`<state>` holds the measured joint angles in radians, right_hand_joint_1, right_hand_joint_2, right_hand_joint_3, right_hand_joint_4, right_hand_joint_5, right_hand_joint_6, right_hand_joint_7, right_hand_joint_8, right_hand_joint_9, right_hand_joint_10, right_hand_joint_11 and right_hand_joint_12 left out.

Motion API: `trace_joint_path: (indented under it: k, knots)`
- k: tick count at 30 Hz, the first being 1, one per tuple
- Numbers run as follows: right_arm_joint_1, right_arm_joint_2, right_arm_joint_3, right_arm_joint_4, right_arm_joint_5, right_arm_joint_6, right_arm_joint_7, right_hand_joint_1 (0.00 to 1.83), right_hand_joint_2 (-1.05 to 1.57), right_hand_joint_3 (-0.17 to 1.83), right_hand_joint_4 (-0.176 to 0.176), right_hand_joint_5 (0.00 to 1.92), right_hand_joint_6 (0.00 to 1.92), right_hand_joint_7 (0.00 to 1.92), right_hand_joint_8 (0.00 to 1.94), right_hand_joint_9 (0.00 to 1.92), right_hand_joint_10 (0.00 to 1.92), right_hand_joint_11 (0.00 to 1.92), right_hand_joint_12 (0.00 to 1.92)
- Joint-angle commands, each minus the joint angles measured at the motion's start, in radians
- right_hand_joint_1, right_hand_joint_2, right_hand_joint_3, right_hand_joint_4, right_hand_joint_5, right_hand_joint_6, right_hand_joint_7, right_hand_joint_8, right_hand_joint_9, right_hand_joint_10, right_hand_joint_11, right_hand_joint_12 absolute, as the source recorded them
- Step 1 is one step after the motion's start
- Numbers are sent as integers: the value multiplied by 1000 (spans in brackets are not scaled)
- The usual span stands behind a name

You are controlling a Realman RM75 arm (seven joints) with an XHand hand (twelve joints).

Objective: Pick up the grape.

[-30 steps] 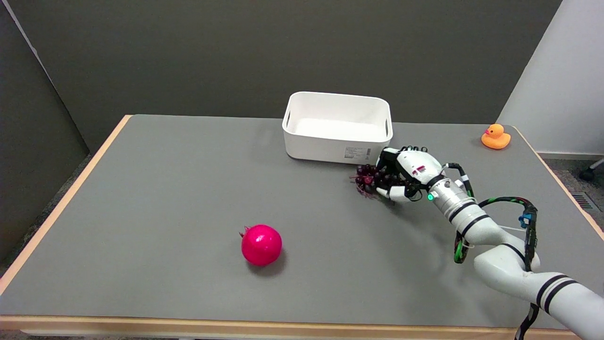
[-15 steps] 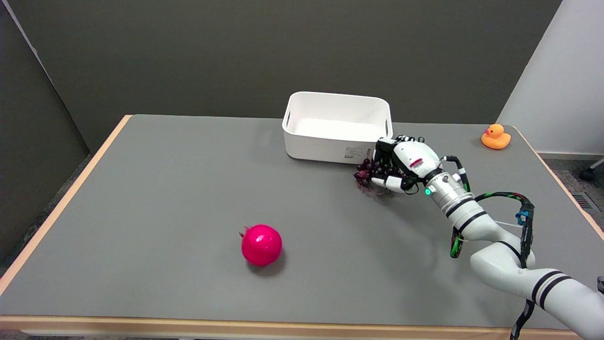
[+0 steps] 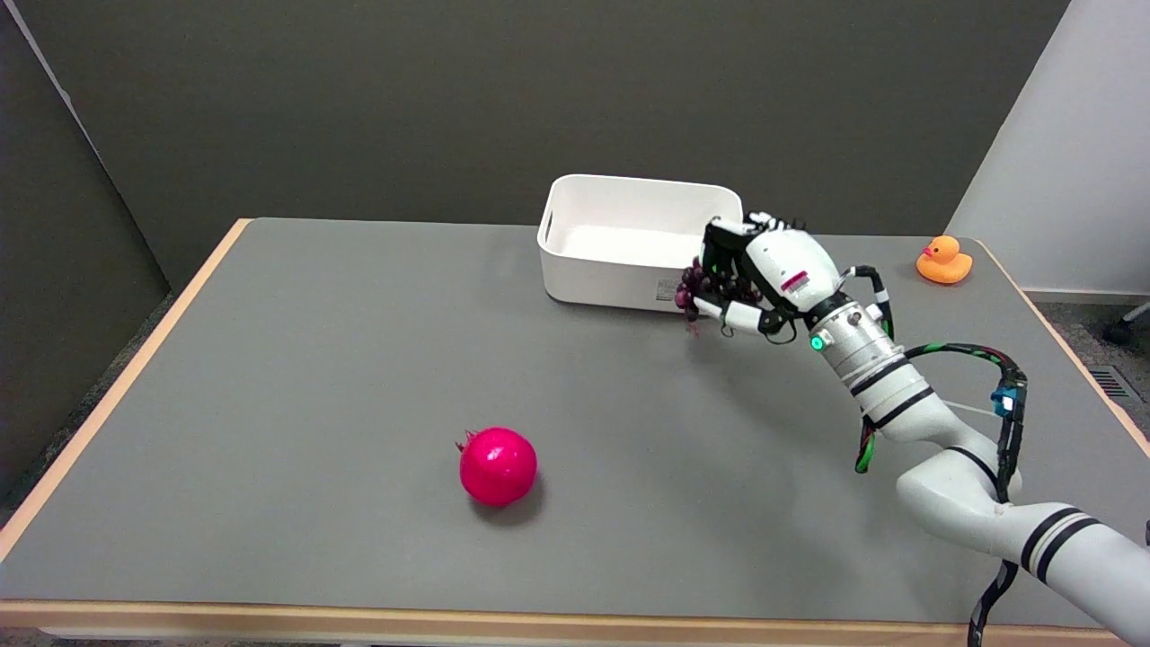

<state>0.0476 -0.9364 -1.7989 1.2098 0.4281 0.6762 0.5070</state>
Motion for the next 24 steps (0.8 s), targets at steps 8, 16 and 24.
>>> trace_joint_path:
  k: [8,16,24]
  knots:
    - [177,66,46,68,68,23,40,1149,1185,306,-176,576,1601,636,1634,792,1886,344,1921]
    - [419,66,-129,-157,68,-79,84,1146,1191,301,-176,570,1608,630,1641,776,1896,320,1921]
    - [686,-57,-342,-576,54,-108,198,1143,1193,306,-176,564,1617,625,1651,779,1900,258,1921]
